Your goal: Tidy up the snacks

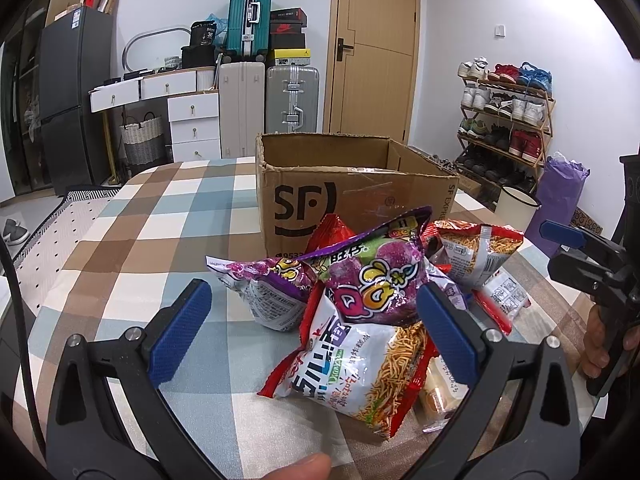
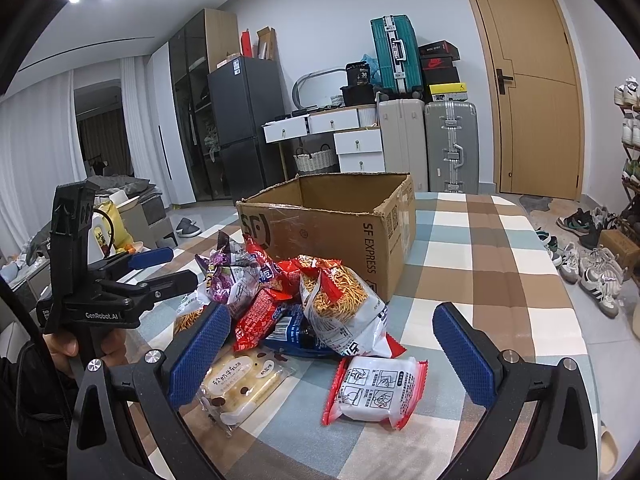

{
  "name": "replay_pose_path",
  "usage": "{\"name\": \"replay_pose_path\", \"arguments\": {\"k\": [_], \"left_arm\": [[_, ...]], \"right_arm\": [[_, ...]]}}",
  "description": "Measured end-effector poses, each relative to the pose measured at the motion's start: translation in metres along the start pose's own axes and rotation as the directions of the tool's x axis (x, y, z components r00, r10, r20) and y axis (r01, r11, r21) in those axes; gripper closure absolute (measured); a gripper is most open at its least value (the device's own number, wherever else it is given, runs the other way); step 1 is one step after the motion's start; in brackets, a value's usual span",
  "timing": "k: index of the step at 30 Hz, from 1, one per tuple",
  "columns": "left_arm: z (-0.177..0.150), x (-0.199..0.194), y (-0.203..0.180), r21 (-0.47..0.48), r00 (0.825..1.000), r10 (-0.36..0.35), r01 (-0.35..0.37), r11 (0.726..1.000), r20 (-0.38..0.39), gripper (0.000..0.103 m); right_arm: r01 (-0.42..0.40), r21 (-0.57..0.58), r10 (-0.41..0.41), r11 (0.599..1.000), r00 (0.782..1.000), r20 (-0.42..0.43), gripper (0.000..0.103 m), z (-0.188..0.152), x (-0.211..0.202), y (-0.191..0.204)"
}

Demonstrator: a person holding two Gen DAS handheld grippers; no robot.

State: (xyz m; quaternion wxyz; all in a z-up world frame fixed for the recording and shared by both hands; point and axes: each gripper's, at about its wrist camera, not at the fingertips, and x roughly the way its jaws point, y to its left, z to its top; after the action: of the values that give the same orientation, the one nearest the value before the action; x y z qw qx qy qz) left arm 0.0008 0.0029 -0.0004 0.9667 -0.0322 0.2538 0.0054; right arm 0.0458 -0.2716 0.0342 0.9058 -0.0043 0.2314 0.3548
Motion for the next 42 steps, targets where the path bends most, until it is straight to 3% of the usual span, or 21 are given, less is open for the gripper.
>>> {"name": "replay_pose_path", "arguments": {"k": [29, 42], "left_arm": [[0.000, 0.000, 0.000, -0.001, 1.000, -0.001, 0.001, 1.000, 0.000, 0.001], [0.001, 0.001, -0.003, 0.003, 1.000, -0.006, 0.006, 1.000, 0.006, 0.001]], "right_arm": [[0.010, 0.000, -0.010, 1.000, 1.000, -0.008, 0.000, -0.001, 0.001, -0.006], [0.076, 0.020, -0.076, 0.997, 0.997, -0.034, 0.000, 0.000, 0.005, -0.011]]}}
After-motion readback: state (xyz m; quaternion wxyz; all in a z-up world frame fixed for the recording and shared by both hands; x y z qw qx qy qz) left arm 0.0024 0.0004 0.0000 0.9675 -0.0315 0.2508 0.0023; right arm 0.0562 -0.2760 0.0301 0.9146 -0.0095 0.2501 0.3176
